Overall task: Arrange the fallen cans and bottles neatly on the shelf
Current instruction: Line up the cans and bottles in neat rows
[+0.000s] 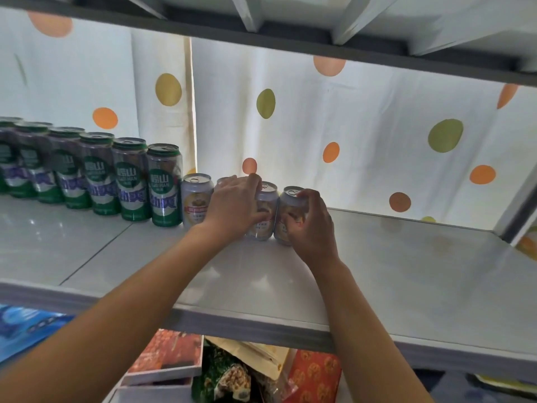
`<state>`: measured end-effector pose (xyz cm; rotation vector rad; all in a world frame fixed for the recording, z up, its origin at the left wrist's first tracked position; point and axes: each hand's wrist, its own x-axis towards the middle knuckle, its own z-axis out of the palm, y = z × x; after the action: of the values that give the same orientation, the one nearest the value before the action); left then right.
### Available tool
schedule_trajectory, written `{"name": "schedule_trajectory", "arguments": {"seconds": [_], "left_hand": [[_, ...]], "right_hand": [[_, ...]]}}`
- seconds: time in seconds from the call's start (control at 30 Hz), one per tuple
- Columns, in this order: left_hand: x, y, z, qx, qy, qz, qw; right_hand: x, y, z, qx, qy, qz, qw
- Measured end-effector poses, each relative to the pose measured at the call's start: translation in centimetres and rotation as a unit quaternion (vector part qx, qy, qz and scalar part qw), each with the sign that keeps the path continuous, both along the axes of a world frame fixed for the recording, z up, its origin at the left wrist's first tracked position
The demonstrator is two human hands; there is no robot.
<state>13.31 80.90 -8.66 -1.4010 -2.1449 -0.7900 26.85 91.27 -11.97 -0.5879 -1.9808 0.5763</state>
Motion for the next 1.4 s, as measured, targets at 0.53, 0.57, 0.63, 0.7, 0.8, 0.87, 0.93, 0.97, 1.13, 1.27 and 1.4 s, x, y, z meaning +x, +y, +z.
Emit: {"name": "schedule_trajectory", "arguments": {"seconds": [0.53,0.57,0.63,0.7,0.8,0.87,0.93,0.97,1.13,1.27,1.4], "left_hand": [[2.9,-6.1,-3.0,0.016,0.061,0.011,0.998],[2.7,-7.3,-3.1,0.017,0.068,0.018,0.997],[2.2,-9.9,-3.4,0.017,0.083,0.04,0.996],[1.5,-12.7,-3.6,0.011,0.093,0.081,0.992],[0.1,-16.9,-3.3,0.004,0.088,0.142,0.986],[-1.0,-20.3,-3.1,0.002,0.085,0.174,0.981],[-2.2,-24.0,-2.9,0.003,0.089,0.199,0.976],[-2.9,-26.3,-2.8,0.008,0.095,0.216,0.972],[-6.4,-38.0,-3.0,0.032,0.09,0.294,0.951],[-9.2,-48.0,-3.8,0.041,0.084,0.375,0.922],[-12.5,-57.2,-3.5,0.036,0.059,0.419,0.905]], "right_hand": [[0.7,-3.2,1.2,0.139,-0.051,0.055,0.987],[0.5,-3.8,1.4,0.146,-0.052,0.064,0.986],[-0.2,-5.6,1.8,0.156,-0.053,0.089,0.982],[-1.7,-8.4,1.9,0.133,-0.057,0.144,0.979],[-4.6,-13.3,1.1,0.092,-0.058,0.216,0.97],[-6.9,-16.9,0.6,0.093,-0.055,0.253,0.961],[-9.2,-20.2,0.0,0.097,-0.055,0.276,0.955],[-10.4,-22.1,-0.1,0.097,-0.058,0.291,0.95],[-16.8,-32.4,-0.4,0.115,-0.056,0.367,0.921],[-21.8,-42.9,-0.3,0.121,-0.062,0.44,0.888],[-26.7,-51.8,0.4,0.127,-0.072,0.465,0.873]]}}
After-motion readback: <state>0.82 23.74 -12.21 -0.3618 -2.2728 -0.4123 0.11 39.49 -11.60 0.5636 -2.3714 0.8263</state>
